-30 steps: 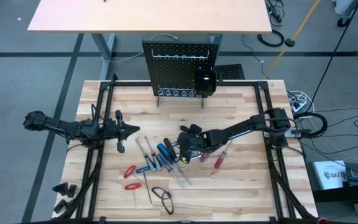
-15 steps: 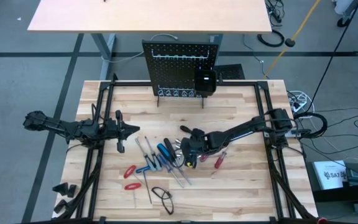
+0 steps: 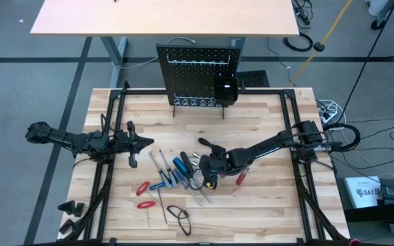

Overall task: Hang tools onto peg board
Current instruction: Put the extension bar into the black bin on the pegboard

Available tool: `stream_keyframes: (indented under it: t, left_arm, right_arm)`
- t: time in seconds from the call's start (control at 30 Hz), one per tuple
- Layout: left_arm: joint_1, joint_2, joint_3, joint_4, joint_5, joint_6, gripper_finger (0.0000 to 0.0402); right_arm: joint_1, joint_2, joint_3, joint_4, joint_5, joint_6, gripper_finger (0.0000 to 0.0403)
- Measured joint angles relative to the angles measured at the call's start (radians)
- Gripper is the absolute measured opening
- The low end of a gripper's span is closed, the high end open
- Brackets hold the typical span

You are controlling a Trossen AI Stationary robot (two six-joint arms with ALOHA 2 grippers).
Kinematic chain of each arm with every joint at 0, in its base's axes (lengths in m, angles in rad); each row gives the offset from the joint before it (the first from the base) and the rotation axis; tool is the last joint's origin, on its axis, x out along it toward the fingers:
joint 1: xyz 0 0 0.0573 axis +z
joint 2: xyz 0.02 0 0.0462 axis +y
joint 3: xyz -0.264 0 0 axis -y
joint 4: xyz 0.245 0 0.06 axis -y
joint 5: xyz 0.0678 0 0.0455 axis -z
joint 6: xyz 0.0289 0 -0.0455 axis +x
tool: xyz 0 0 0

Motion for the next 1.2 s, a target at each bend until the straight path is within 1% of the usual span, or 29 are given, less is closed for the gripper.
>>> stream_keyframes:
  t: [0.2,0.3,0.4,0.6,0.63,0.73,0.9,1.03,1.2]
  left_arm:
    - [0.0,0.0,0.0,0.0,0.0,0.0,0.0032]
    - [0.0,0.0,0.0,0.0,0.0,-0.001,0.0032]
    - [0.0,0.0,0.0,0.0,0.0,-0.001,0.0032]
    - [0.0,0.0,0.0,0.0,0.0,-0.001,0.0032]
    - [0.0,0.0,0.0,0.0,0.0,-0.001,0.0032]
    - [0.0,0.0,0.0,0.0,0.0,-0.001,0.0032]
    - [0.0,0.0,0.0,0.0,0.0,-0.001,0.0032]
    - [0.0,0.0,0.0,-0.001,0.0,-0.001,0.0032]
    - [0.0,0.0,0.0,-0.001,0.0,-0.001,0.0032]
  right_arm:
    - [-0.002,0.053,0.001,0.045,0.001,0.01,0.0218]
    - [-0.001,0.069,0.004,0.044,0.002,0.03,0.0204]
    - [0.0,0.069,0.005,0.036,0.003,0.049,0.0163]
    - [-0.004,0.069,0.005,0.026,0.005,0.048,0.0033]
    - [-0.006,0.069,0.005,0.025,0.007,0.047,0.0026]
    - [-0.007,0.066,0.004,0.028,0.044,0.047,0.0026]
    - [-0.01,0.029,-0.001,0.029,0.069,0.02,0.0026]
    - [-0.011,-0.056,-0.001,0.033,0.1,-0.017,0.0026]
    - [-0.012,-0.216,0.0,0.038,0.205,-0.1,0.0026]
